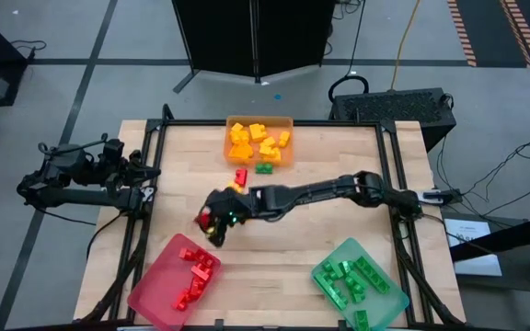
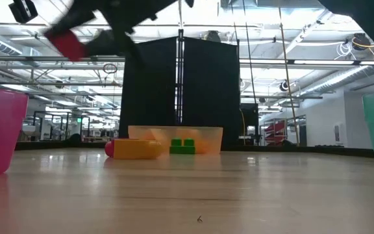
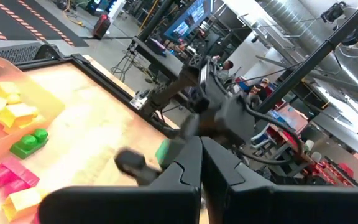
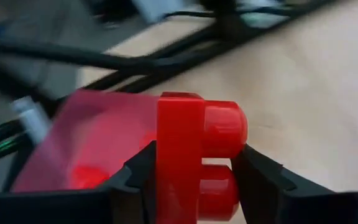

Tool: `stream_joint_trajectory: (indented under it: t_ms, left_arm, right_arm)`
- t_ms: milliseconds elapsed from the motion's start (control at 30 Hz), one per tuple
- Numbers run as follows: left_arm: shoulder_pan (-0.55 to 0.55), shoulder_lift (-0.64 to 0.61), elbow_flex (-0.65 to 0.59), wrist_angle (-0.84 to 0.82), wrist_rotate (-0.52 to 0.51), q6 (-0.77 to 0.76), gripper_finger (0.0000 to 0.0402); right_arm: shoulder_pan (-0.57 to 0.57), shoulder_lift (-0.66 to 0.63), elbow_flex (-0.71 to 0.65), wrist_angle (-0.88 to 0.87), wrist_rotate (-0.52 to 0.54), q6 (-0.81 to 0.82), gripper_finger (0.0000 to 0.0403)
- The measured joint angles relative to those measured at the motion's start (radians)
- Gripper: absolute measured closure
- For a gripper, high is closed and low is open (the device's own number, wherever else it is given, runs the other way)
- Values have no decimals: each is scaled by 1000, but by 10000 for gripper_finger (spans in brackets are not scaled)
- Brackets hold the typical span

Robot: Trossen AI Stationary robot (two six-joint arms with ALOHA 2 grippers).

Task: Sort blocks
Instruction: Put the red 2 stud game piece into the pink bin

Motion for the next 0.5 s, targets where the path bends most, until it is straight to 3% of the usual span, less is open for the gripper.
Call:
stream_joint_trajectory:
  t_ms: [267, 500]
  left_arm:
    - [0, 0, 0, 0, 0, -1, 398]
    - [0, 0, 0, -2, 8, -6, 398]
  right_arm:
    - [32, 88, -1, 185, -268, -62, 256]
    - [65, 118, -2, 269, -336, -60, 256]
